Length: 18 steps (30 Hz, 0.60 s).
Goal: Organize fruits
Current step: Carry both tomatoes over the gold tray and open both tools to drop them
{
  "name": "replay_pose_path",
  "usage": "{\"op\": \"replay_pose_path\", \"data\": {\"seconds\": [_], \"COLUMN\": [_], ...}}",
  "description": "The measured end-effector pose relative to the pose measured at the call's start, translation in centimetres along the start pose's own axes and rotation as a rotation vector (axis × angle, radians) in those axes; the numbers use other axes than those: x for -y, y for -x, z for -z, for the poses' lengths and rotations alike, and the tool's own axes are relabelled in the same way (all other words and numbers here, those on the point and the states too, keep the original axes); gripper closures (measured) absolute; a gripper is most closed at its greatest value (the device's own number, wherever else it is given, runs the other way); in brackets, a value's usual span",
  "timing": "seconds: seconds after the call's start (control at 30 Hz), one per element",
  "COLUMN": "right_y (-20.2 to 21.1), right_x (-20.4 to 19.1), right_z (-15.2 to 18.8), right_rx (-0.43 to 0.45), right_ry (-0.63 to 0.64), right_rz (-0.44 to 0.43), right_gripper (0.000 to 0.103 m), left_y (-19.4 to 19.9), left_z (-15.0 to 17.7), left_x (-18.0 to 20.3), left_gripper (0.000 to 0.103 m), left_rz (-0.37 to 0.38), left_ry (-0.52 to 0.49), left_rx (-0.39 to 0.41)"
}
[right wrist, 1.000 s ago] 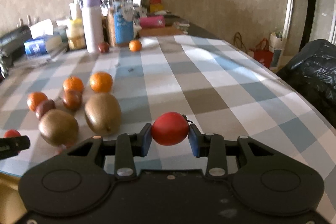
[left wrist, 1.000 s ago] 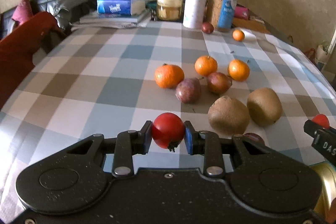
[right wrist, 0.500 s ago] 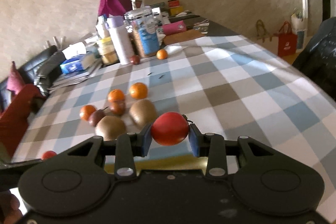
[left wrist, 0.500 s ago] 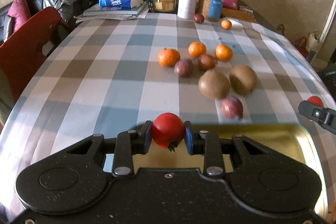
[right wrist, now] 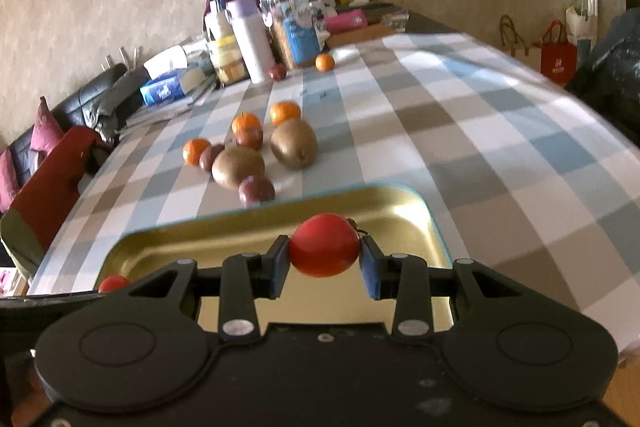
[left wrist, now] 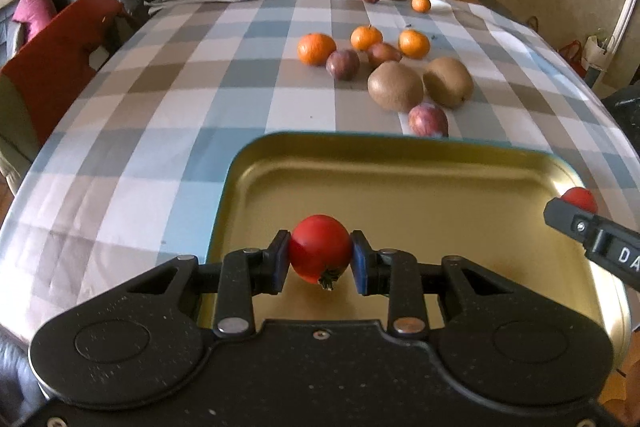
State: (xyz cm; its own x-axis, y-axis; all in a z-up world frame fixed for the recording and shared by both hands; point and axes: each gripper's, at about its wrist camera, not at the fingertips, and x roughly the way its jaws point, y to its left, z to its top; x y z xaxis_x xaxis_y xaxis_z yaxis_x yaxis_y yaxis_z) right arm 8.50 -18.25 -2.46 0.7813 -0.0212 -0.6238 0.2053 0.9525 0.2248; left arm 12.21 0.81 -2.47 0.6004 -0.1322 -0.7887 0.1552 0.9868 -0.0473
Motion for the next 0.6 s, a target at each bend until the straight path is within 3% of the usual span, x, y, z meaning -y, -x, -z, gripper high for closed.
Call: {"op": "replay_pose_path", "data": {"seconds": [0.6], "right_y": [-1.8], "right_x": [-0.1], "right_z": [0.8], "right_rx": [-0.070], "right_ry": [0.024], "right_rz": [0.029], "right_gripper": [0.063], "left_y": [-0.9], "left_z": [-0.1], "left_x": [-0.2], "left_gripper": [0.058], "left_rz": [-0.029], "left_ry": [0.000], "left_rx": [-0.010]}}
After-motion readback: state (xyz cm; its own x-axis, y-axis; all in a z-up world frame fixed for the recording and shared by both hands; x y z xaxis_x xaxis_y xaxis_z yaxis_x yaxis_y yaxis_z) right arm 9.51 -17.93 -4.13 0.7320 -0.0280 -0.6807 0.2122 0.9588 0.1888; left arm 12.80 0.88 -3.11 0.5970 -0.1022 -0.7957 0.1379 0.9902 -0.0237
